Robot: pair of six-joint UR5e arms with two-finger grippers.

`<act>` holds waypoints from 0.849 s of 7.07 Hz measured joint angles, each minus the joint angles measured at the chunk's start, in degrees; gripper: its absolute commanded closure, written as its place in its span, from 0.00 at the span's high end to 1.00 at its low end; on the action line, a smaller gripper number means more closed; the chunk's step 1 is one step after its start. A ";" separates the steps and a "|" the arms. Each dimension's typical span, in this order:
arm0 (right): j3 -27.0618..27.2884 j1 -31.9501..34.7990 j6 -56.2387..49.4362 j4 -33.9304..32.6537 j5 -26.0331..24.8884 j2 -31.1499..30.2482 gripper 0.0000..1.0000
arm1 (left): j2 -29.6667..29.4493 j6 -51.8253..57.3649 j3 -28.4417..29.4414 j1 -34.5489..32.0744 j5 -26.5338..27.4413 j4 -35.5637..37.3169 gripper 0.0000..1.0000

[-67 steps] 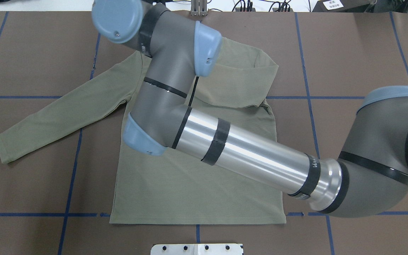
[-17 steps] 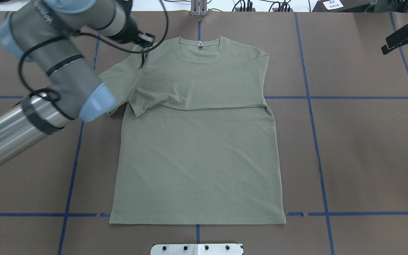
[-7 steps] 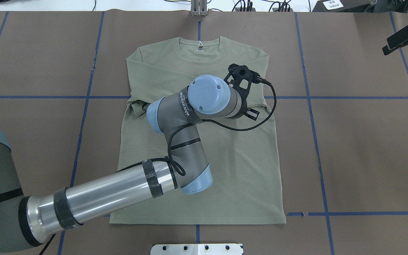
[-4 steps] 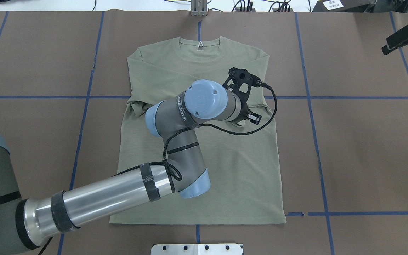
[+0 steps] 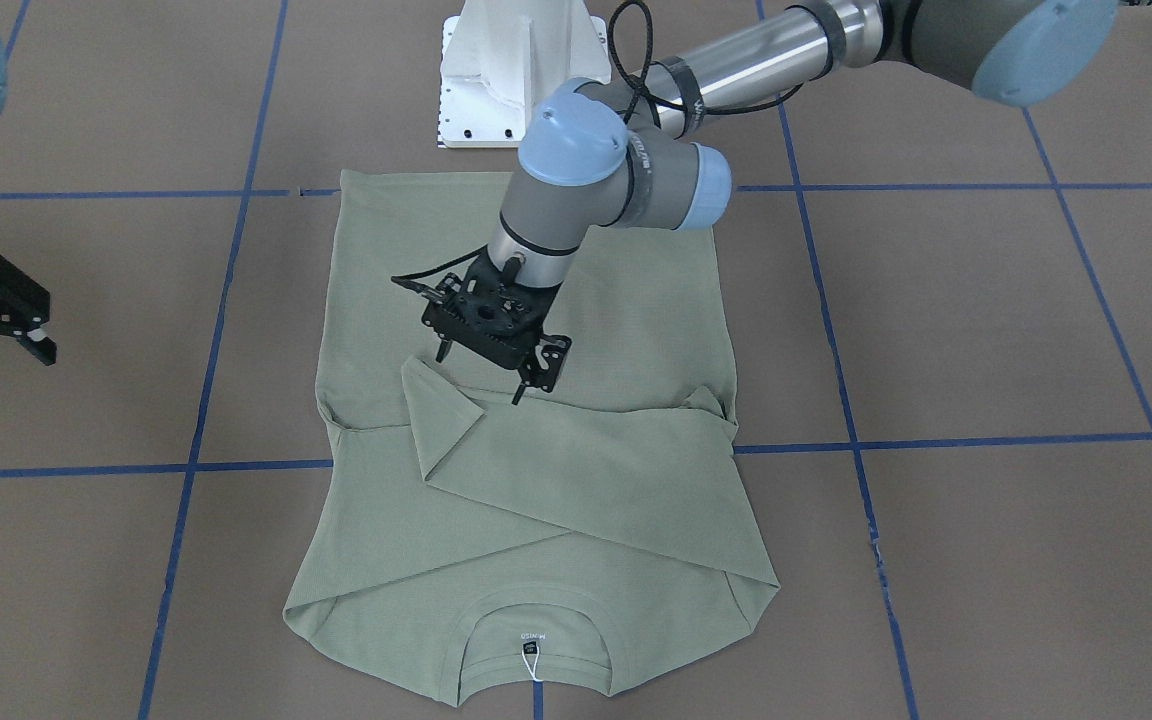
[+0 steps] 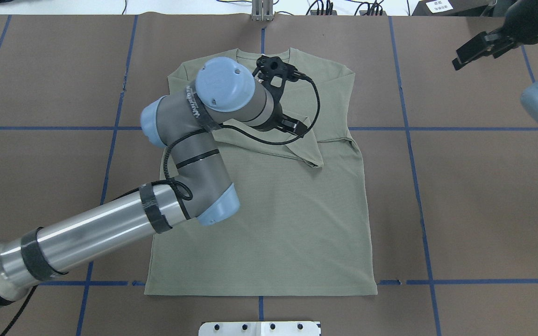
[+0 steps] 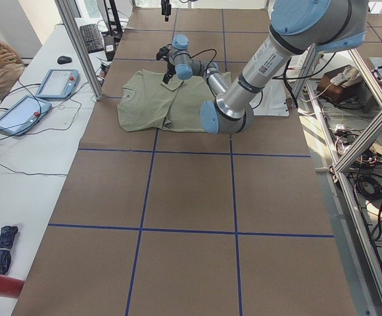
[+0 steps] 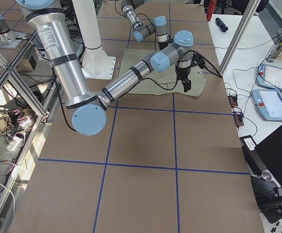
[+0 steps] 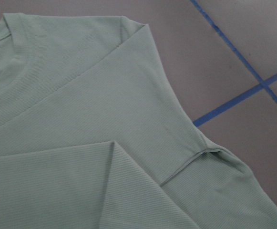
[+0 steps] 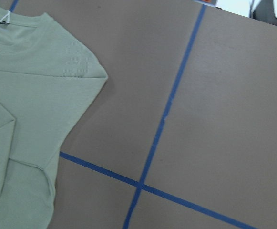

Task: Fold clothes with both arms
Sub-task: 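Release the sleeve and raise the left gripper while the right gripper moves over the shirt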

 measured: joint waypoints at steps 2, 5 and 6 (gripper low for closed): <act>-1.57 -9.54 7.75 4.66 -9.39 3.32 0.98 | 9.38 12.34 -11.10 -6.24 -2.20 7.54 1.00; -6.10 -21.23 18.46 3.35 -23.77 10.62 0.96 | 19.58 26.02 -17.74 -14.76 -11.21 6.97 1.00; -10.04 -24.09 21.29 1.73 -28.06 14.73 0.93 | 21.54 26.94 -18.20 -15.71 -13.03 4.85 1.00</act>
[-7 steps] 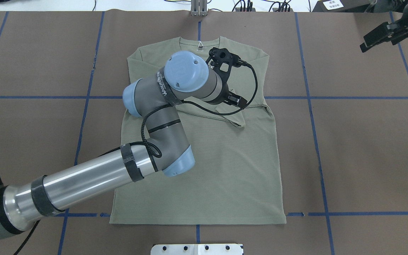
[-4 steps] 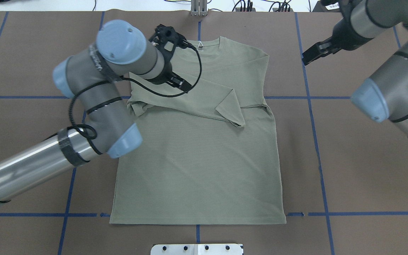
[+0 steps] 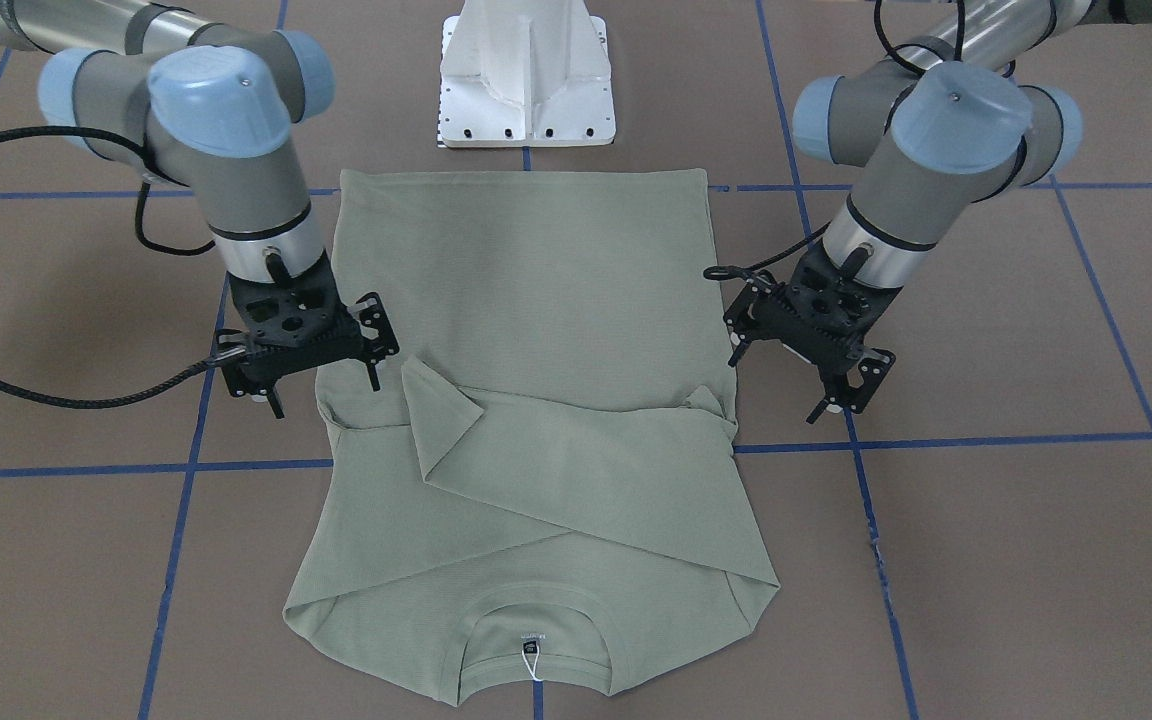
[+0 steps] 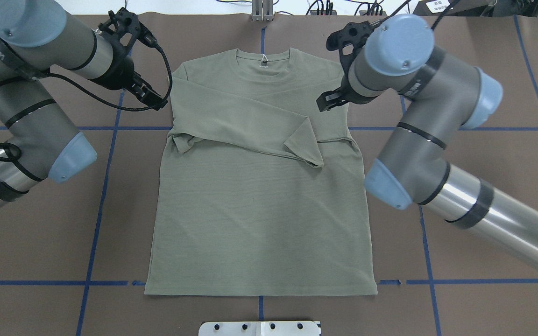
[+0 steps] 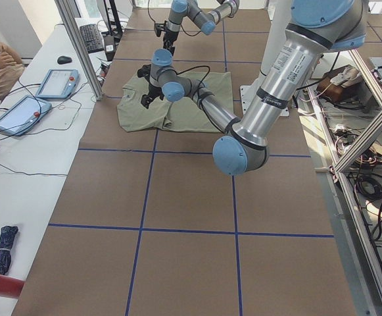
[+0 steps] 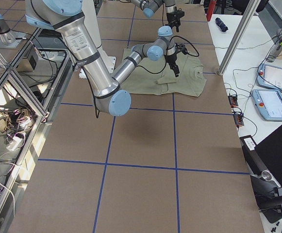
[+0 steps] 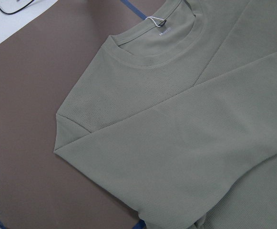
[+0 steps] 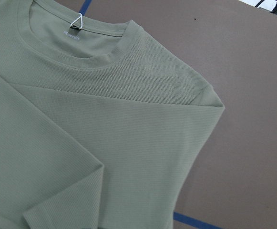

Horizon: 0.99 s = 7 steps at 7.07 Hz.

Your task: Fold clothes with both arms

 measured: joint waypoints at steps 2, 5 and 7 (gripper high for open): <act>-10.85 -5.34 5.45 -1.05 -8.28 8.06 0.78 | 2.07 0.15 -0.17 -0.36 -1.08 -3.02 1.00; -19.17 -10.46 9.18 -1.10 -14.26 12.70 0.72 | 2.37 -0.16 -0.19 -0.39 -1.22 -3.60 1.00; -21.24 -12.06 9.53 -0.98 -16.15 13.60 0.65 | 2.39 -0.24 -0.10 -0.31 -1.19 -3.62 1.00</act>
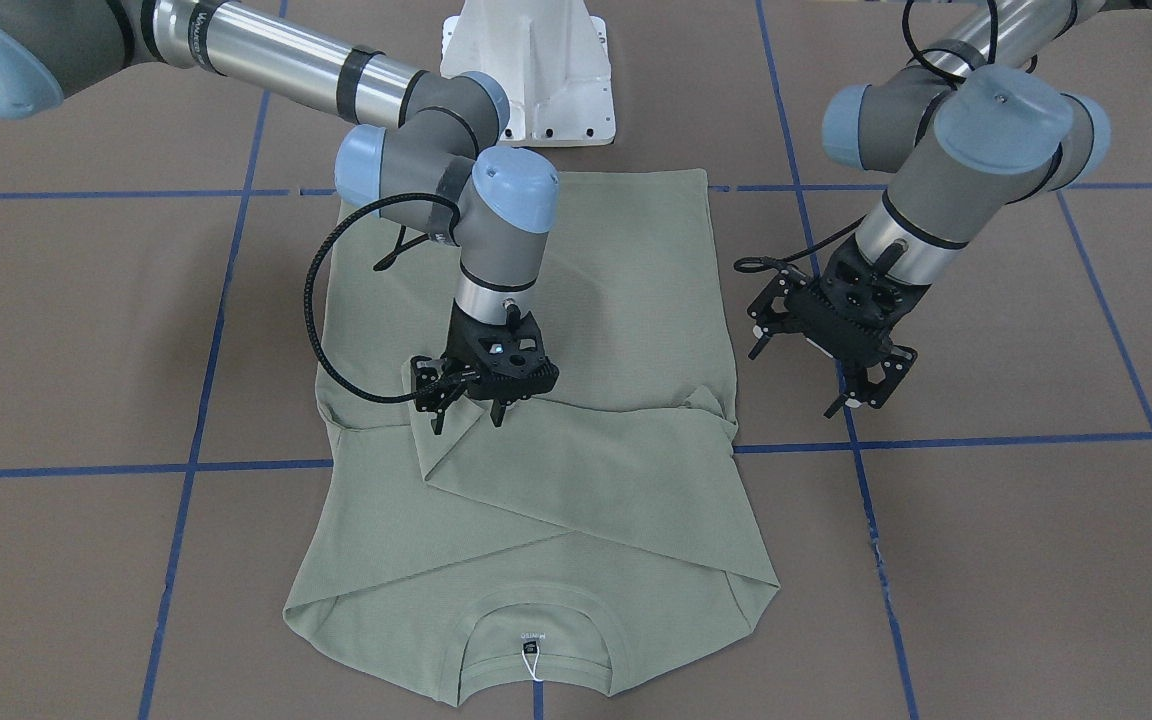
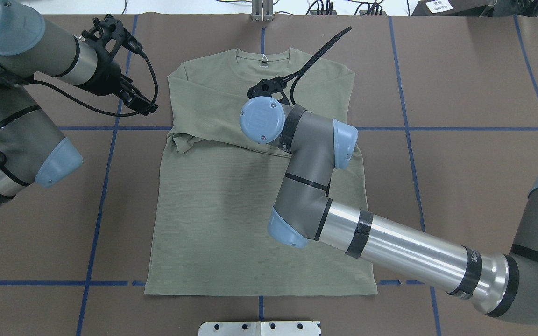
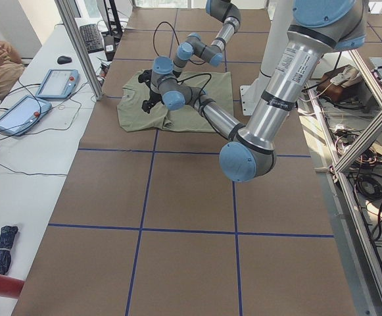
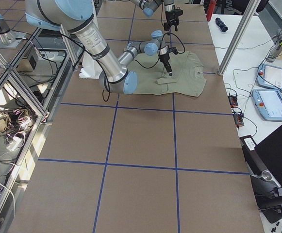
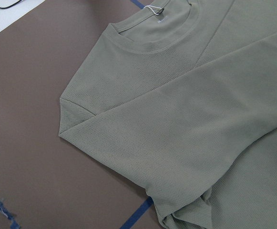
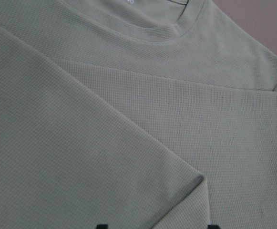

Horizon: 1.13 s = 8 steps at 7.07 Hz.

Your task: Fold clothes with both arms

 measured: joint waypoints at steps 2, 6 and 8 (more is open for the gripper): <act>-0.56 -0.95 -0.04 0.02 -0.33 0.13 0.59 | 0.00 -0.03 0.13 0.11 0.01 0.00 1.00; -0.97 -1.50 -0.23 -0.16 -0.39 0.08 0.33 | 0.00 -0.03 0.26 0.17 0.01 -0.03 1.00; -0.99 -1.52 -0.59 -0.29 -0.33 0.02 0.29 | 0.00 -0.21 0.26 0.18 0.01 -0.02 1.00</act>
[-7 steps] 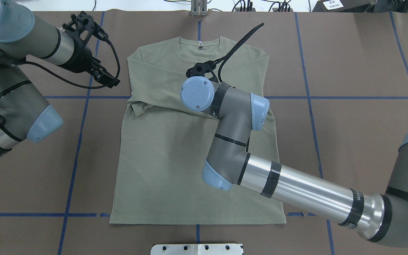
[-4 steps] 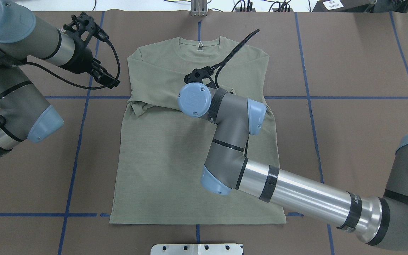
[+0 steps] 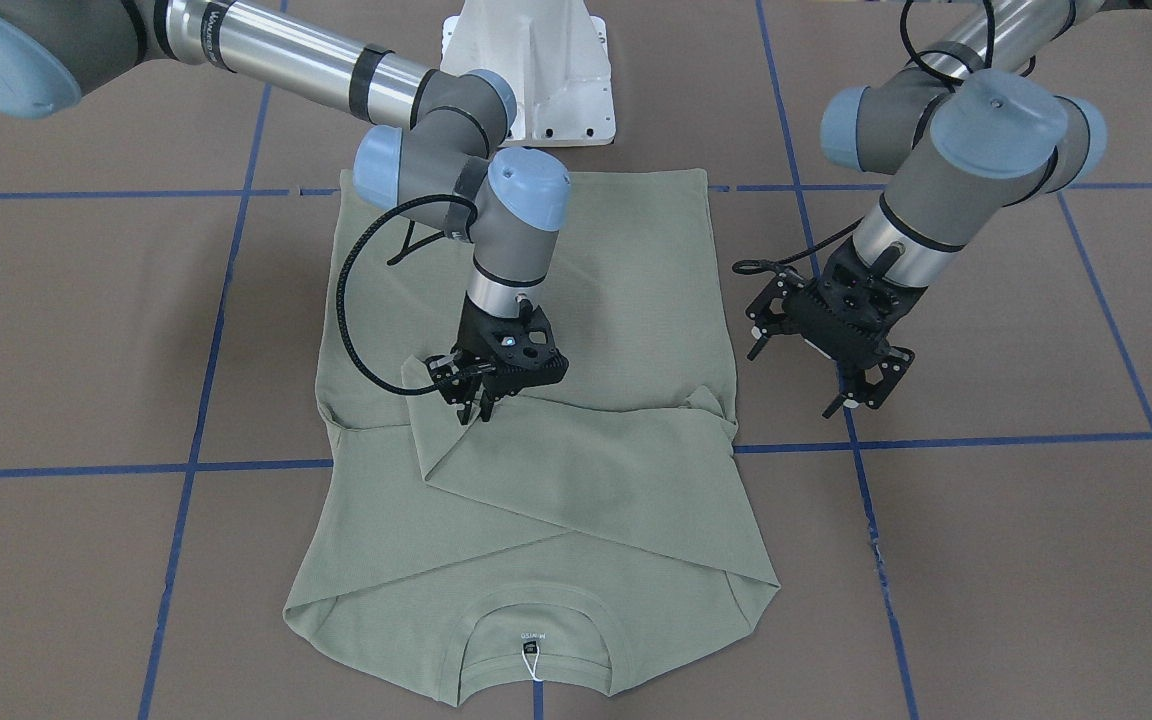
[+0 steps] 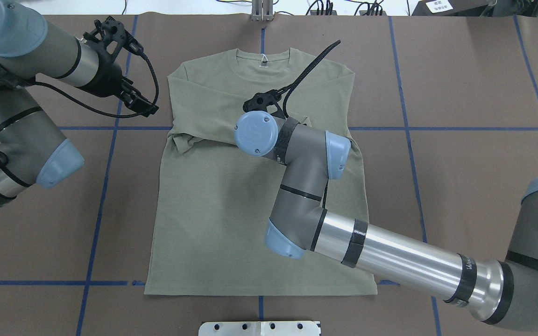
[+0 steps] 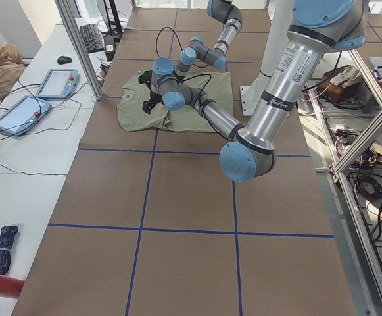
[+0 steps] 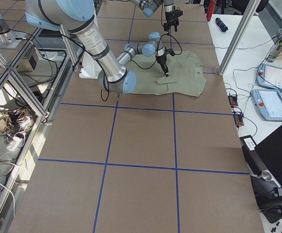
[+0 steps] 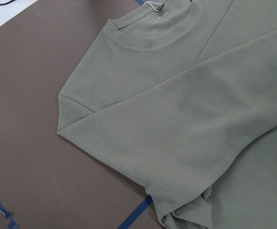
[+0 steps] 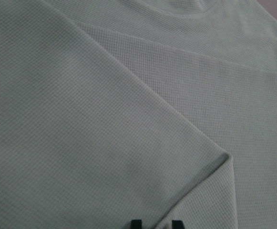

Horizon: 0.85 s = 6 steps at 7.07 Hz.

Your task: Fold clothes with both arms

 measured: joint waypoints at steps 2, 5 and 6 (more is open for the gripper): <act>0.00 -0.06 -0.29 -0.04 0.01 -0.09 0.00 | 0.00 -0.08 0.00 0.00 0.00 0.02 1.00; 0.55 0.37 -2.41 -0.23 0.15 -0.30 0.00 | 0.00 -0.37 -0.14 0.00 0.00 -0.04 1.00; 0.85 1.18 -4.16 -0.42 0.34 -0.52 0.00 | -0.02 -0.81 -0.23 0.07 0.00 -0.06 1.00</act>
